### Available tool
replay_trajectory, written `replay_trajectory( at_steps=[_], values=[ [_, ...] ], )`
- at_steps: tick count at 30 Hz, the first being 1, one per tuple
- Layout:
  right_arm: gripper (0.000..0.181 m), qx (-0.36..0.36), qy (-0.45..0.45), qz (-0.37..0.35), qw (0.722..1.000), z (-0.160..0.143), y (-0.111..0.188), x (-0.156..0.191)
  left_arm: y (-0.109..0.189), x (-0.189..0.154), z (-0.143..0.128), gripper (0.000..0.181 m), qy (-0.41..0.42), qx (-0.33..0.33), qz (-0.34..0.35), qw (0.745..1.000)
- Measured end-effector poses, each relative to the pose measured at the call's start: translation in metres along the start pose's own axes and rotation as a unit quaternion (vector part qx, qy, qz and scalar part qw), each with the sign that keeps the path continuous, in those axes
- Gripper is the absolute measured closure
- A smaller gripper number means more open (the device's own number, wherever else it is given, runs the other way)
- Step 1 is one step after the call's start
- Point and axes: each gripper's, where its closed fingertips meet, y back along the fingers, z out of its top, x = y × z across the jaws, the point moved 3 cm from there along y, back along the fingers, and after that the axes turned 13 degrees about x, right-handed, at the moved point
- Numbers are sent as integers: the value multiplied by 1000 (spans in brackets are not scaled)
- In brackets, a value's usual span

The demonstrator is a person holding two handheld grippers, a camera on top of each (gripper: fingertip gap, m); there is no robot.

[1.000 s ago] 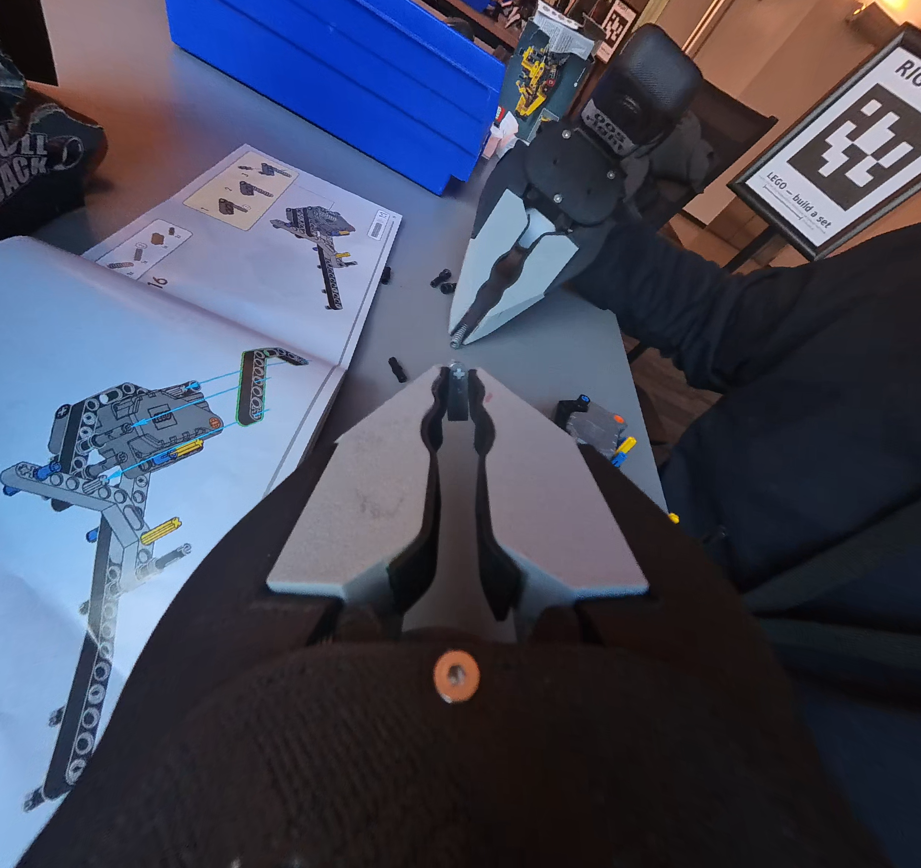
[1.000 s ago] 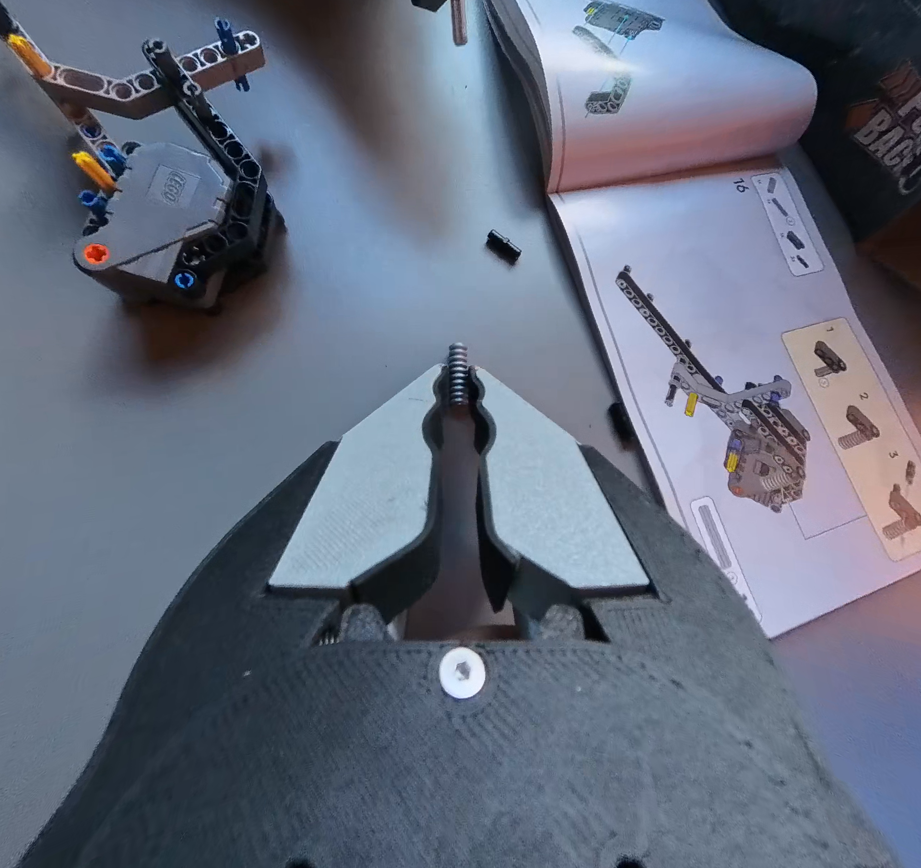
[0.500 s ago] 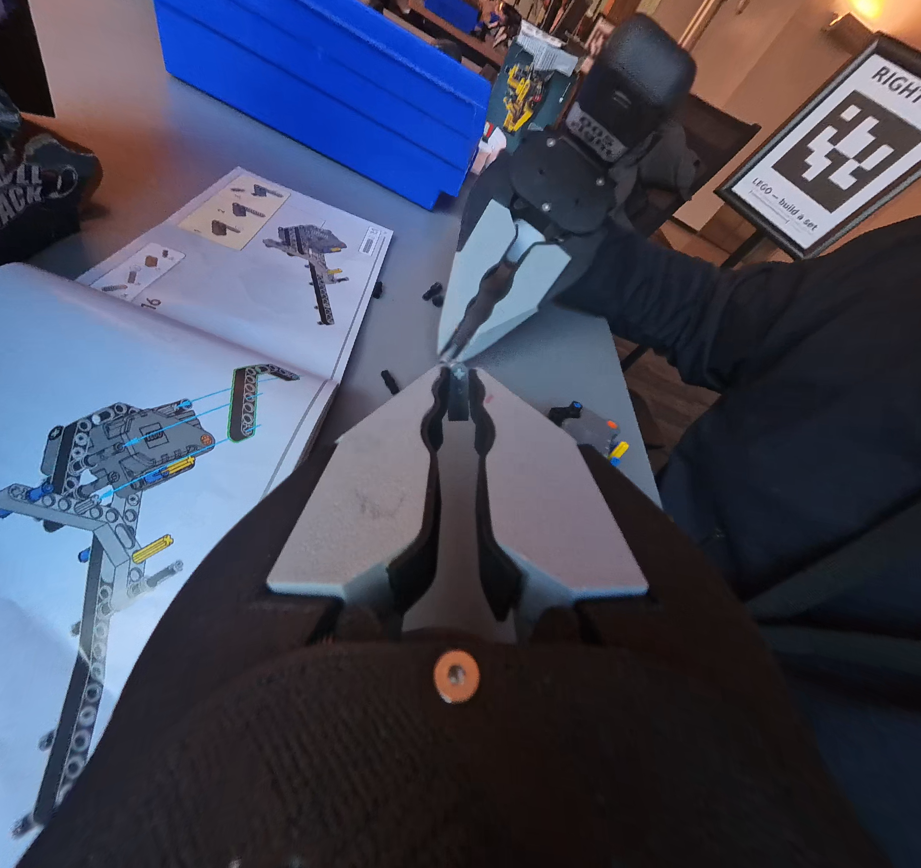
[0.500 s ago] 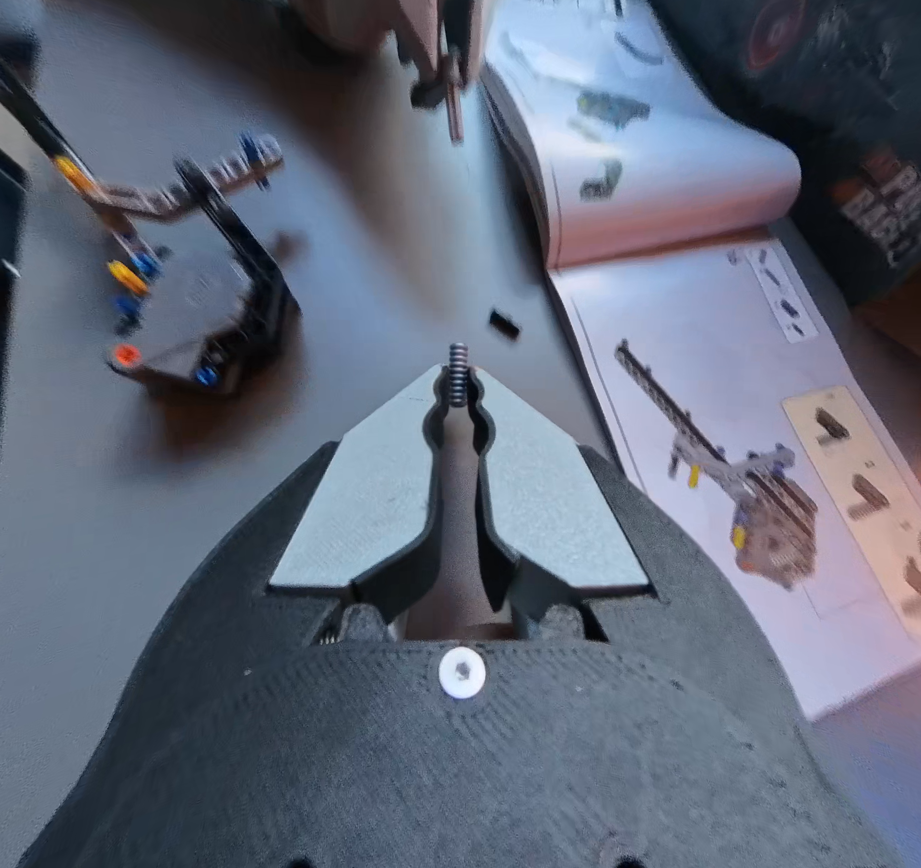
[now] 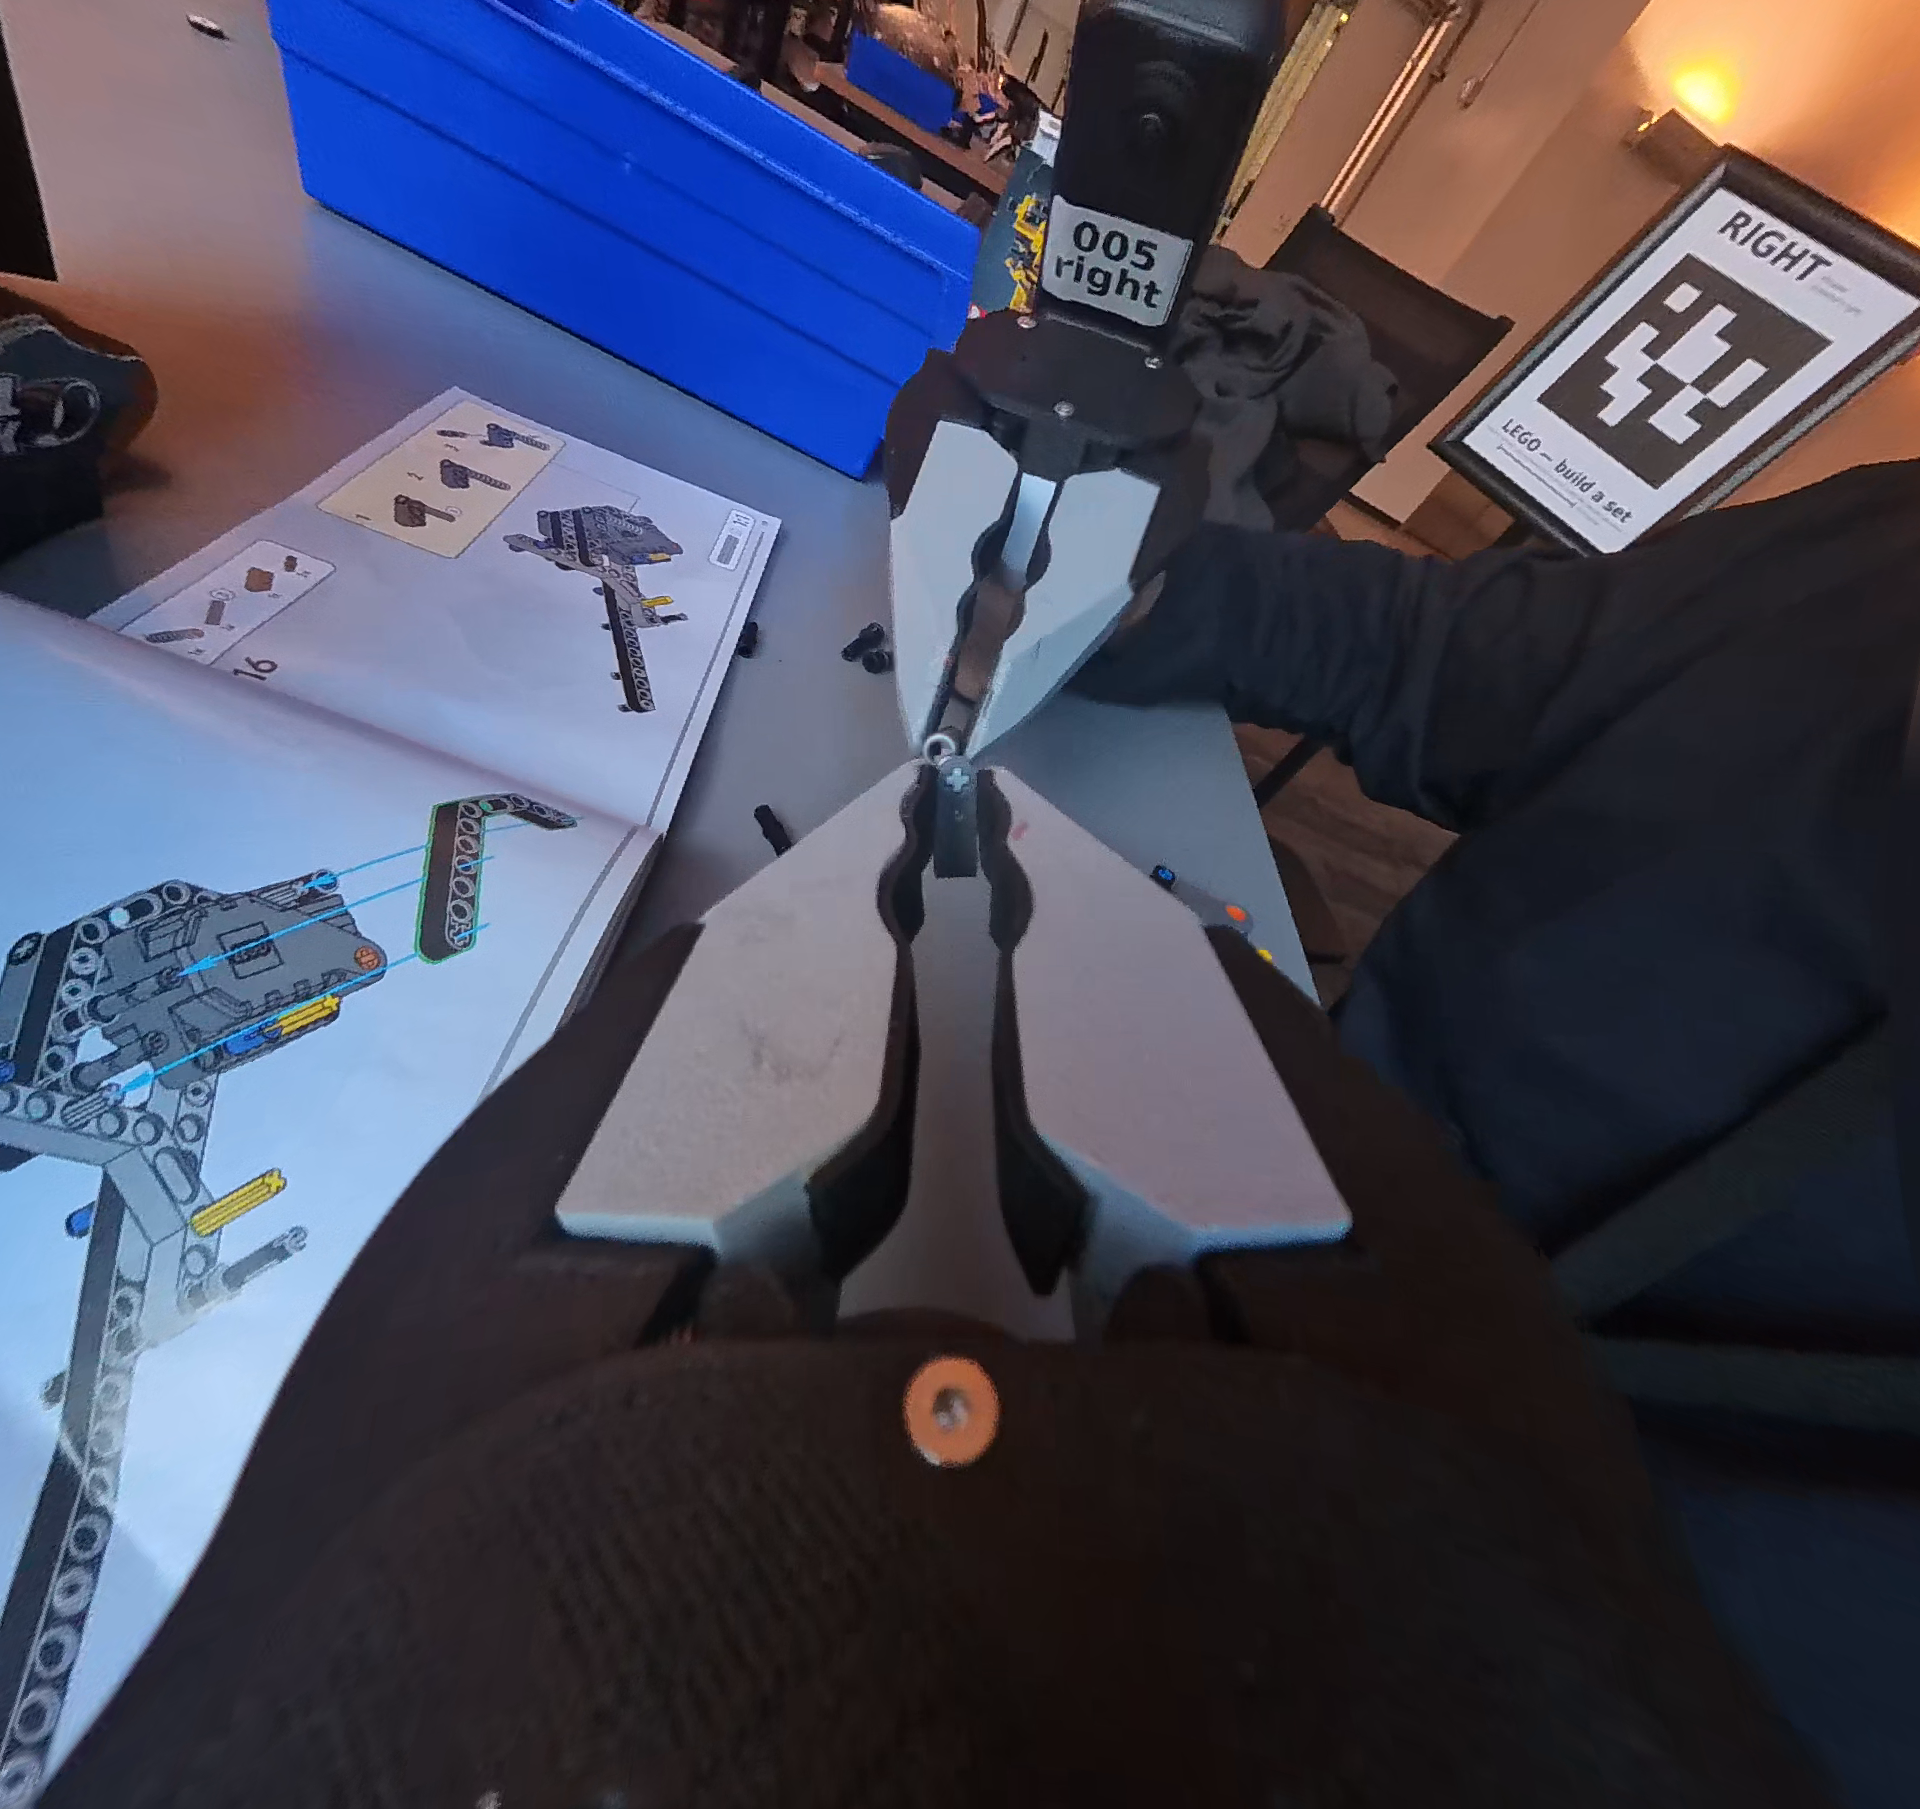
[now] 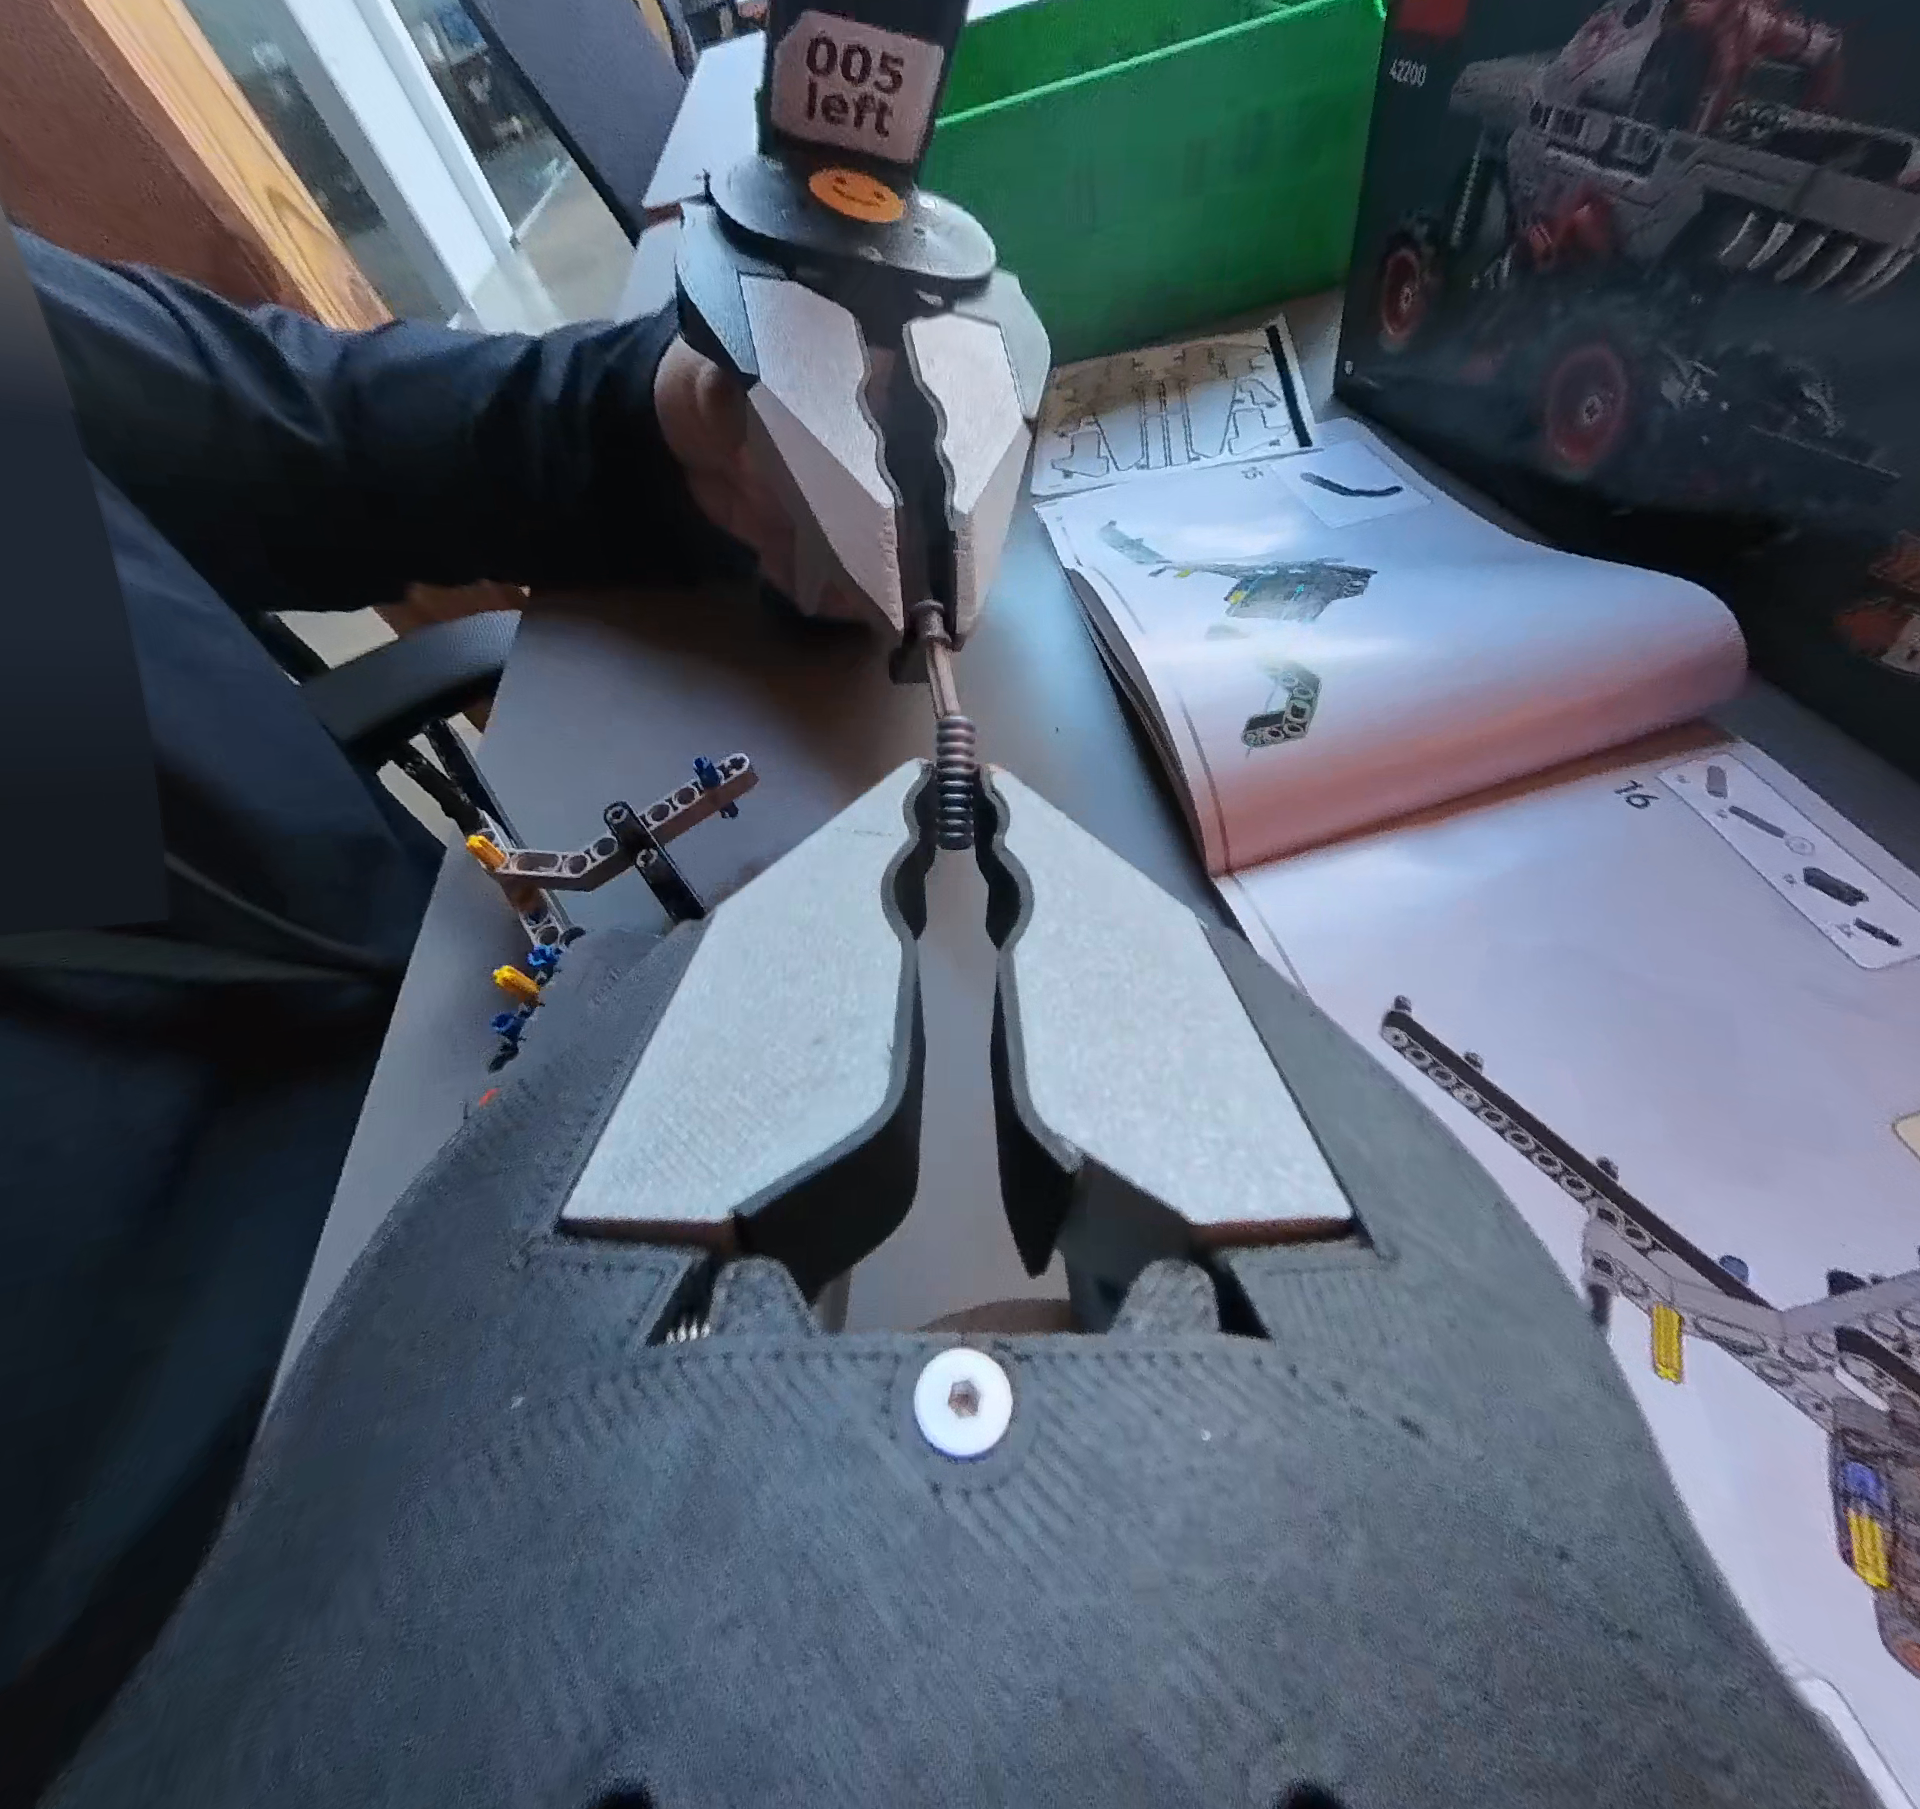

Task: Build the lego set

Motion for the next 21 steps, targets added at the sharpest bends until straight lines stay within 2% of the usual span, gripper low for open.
replay_trajectory(
  at_steps=[21],
  values=[
    [178, 23, -4, 9, 1000, -4, -5, 0, -2, 3, -4, 176, 31, 15, -9, 999]
  ],
)
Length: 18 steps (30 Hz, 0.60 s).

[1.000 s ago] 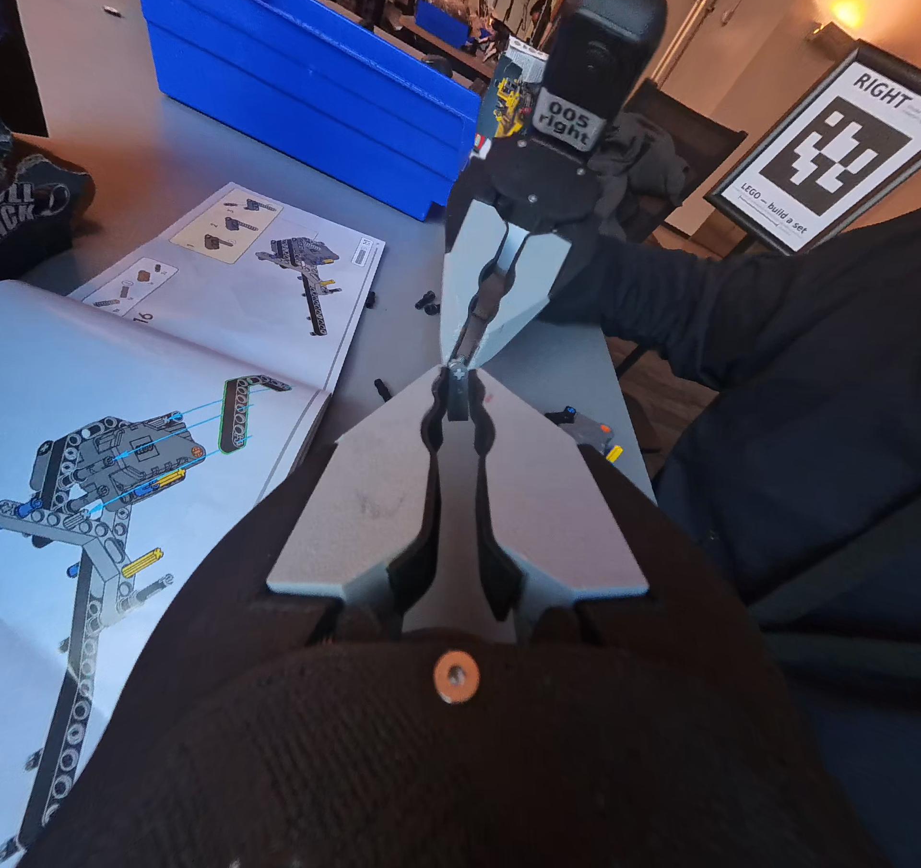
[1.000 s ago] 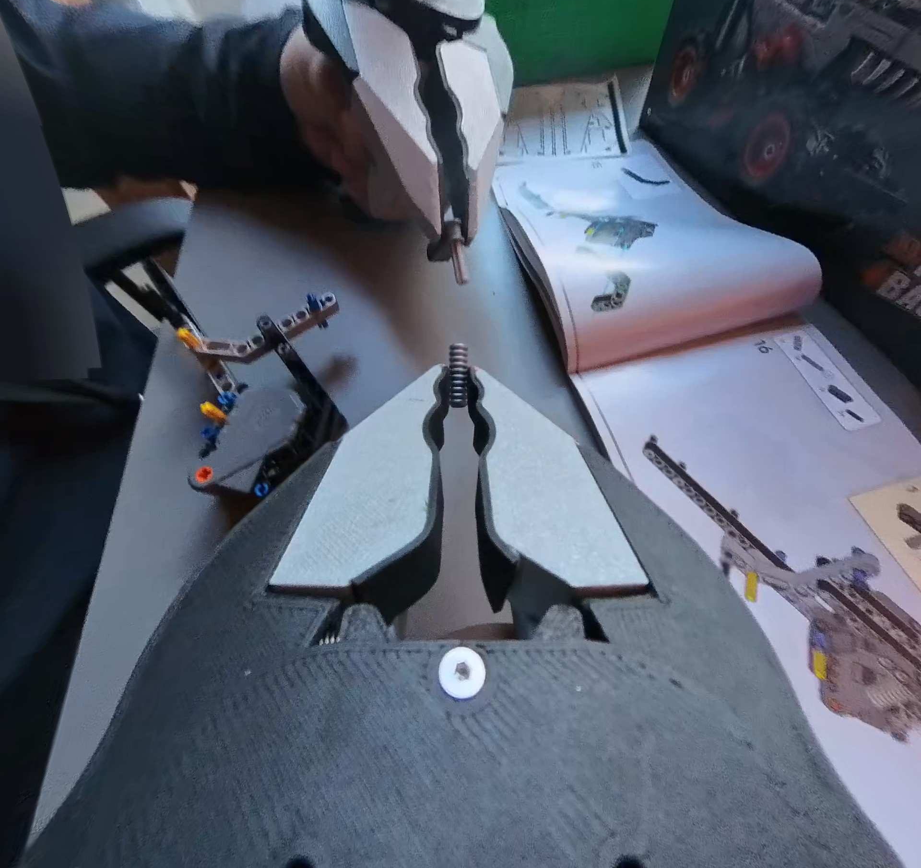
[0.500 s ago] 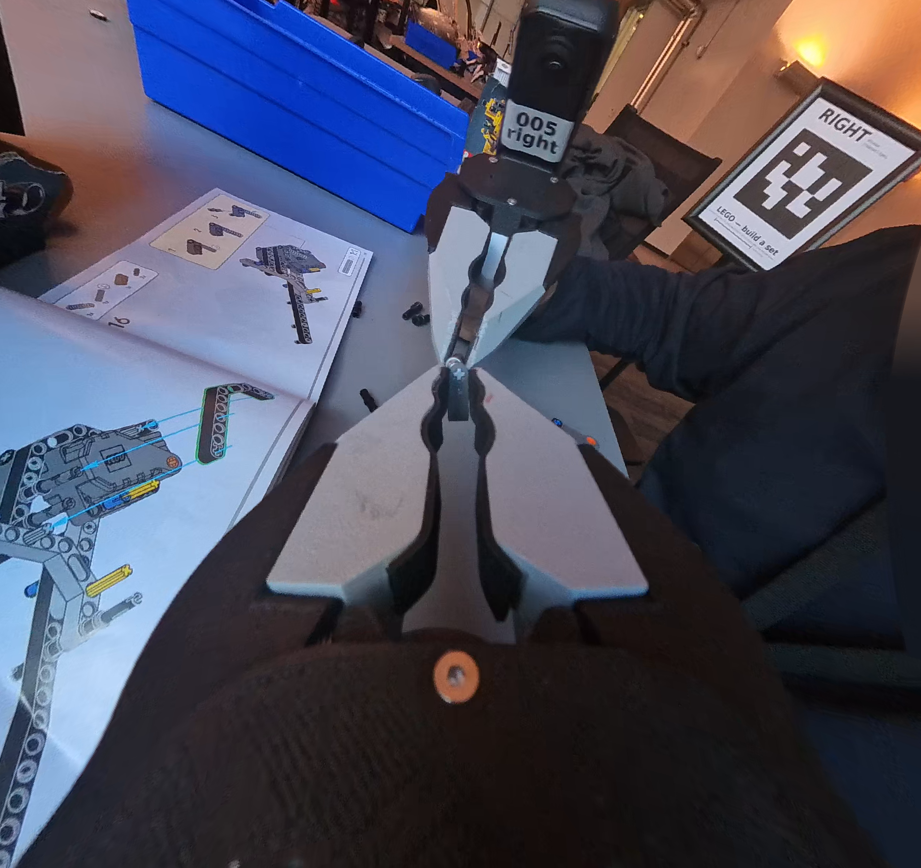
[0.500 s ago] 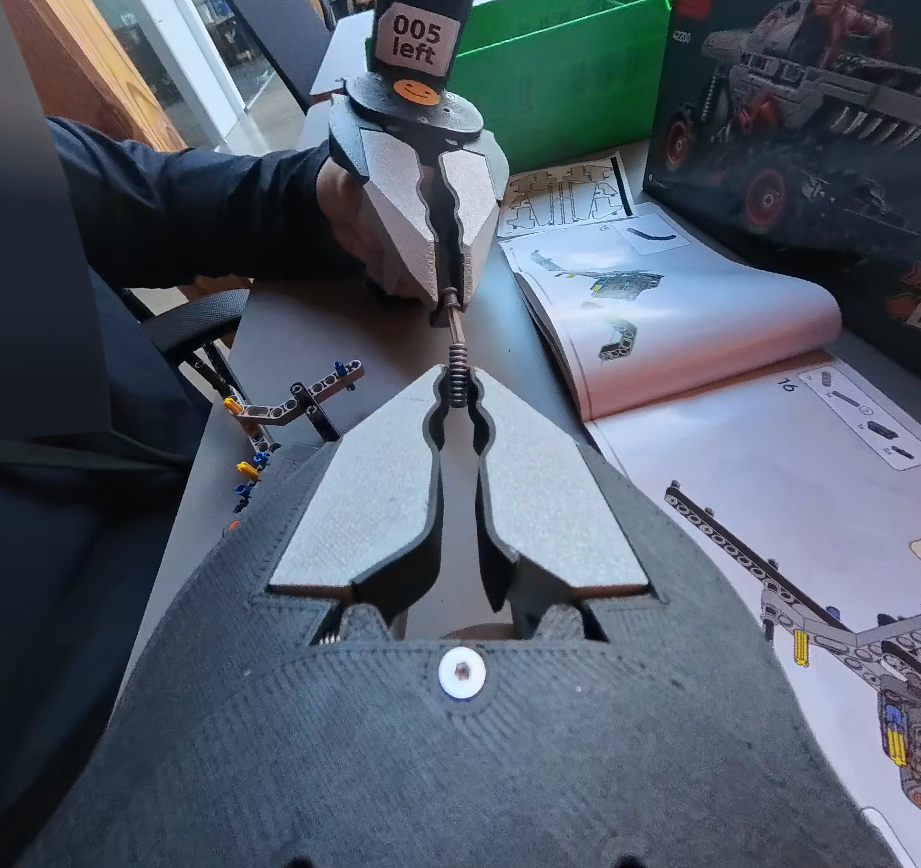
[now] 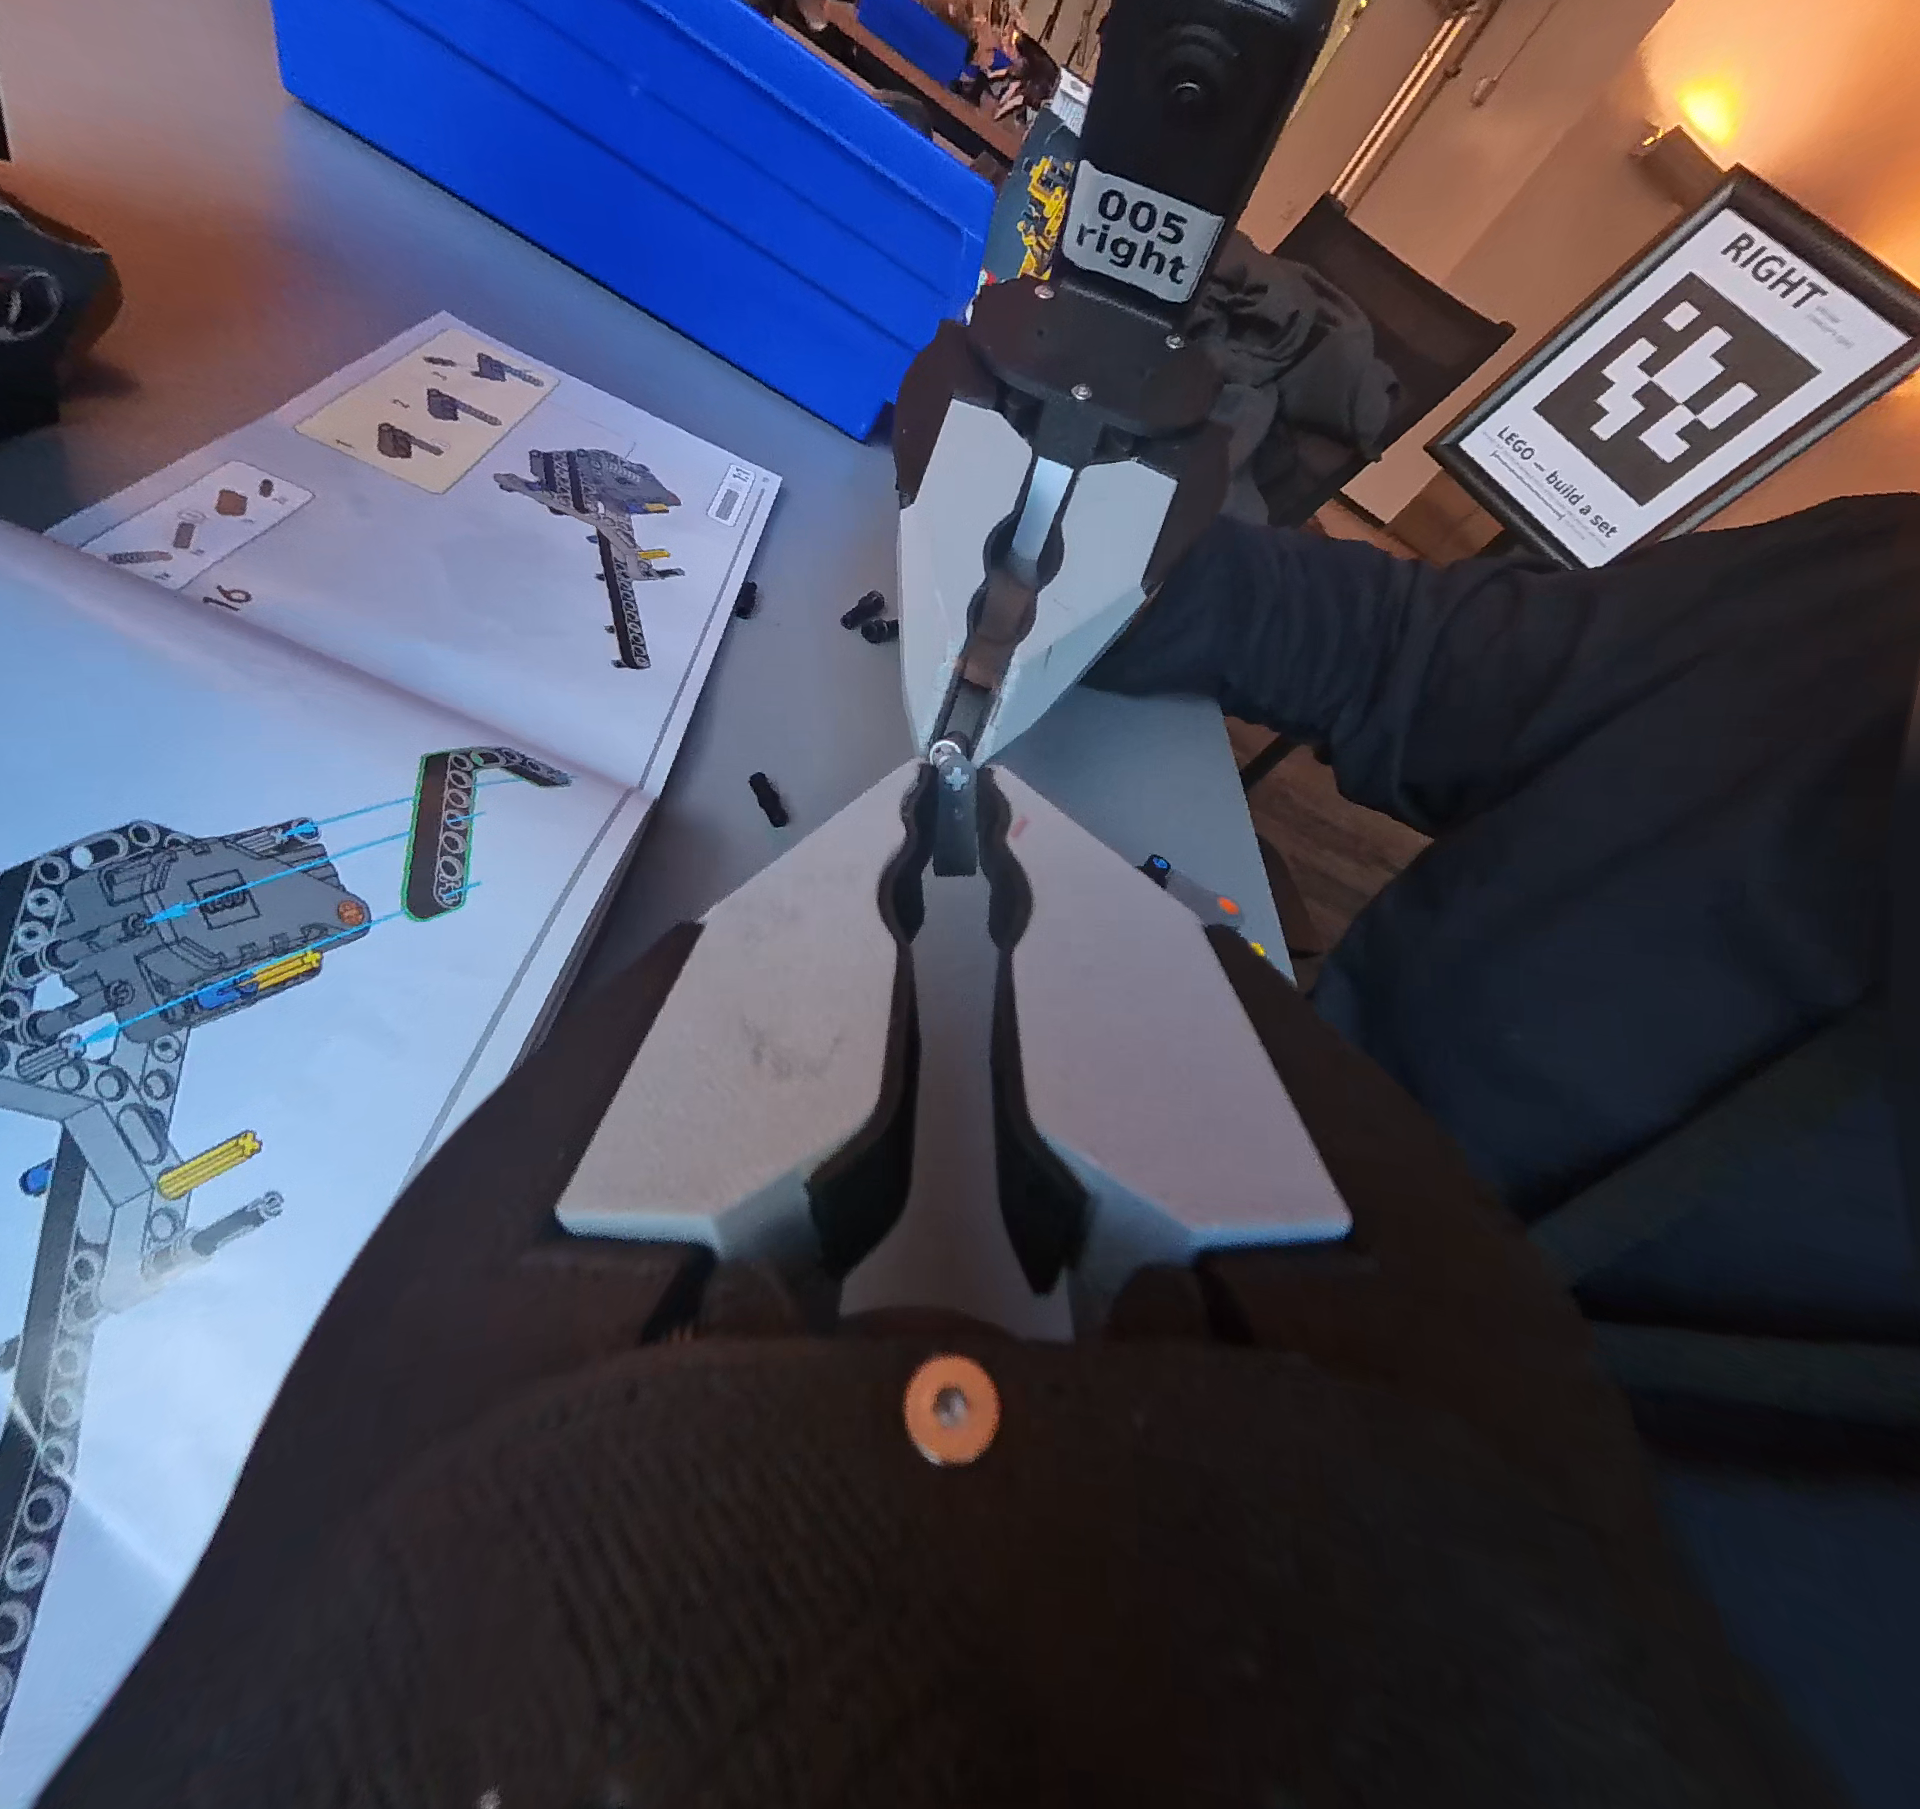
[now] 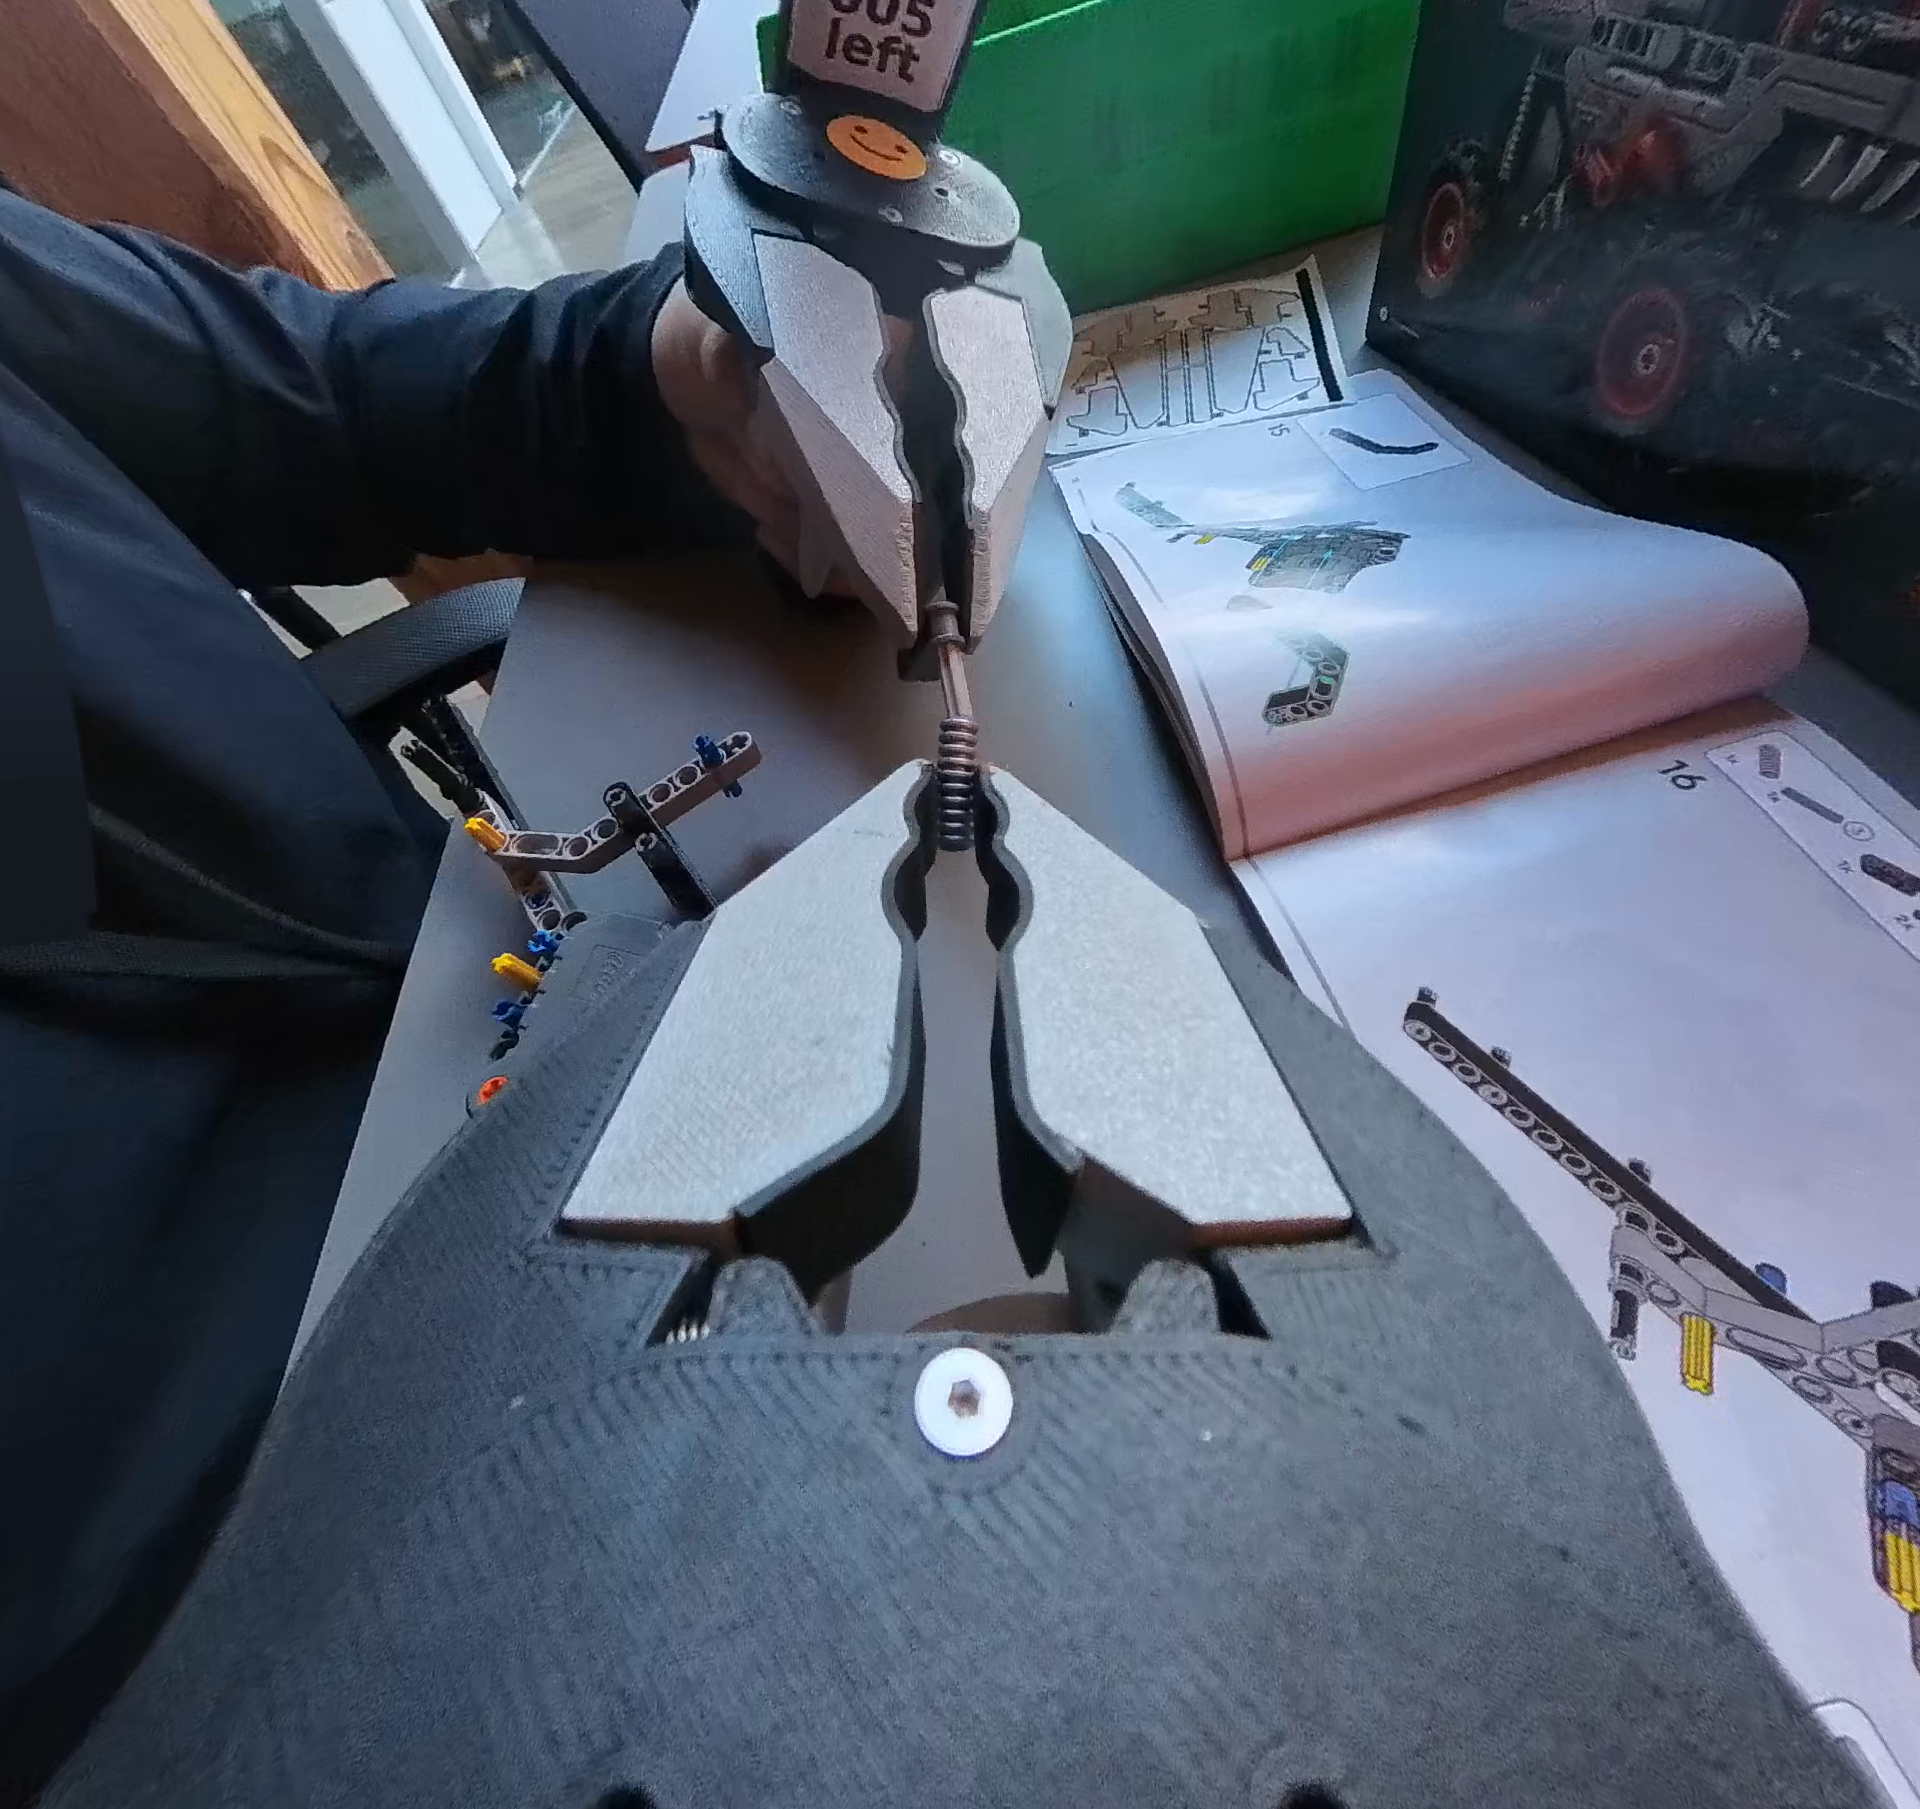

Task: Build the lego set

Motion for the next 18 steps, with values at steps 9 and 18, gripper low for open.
replay_trajectory(
  at_steps=[9, 18],
  values=[
    [178, 34, -3, 9, 999, -6, -6, 1, -2, 2, -6, 176, 34, 23, -19, 999],
    [178, 116, 1, -20, 993, -20, -23, -2, -8, 9, -20, 176, 42, 82, 19, 996]
  ],
)
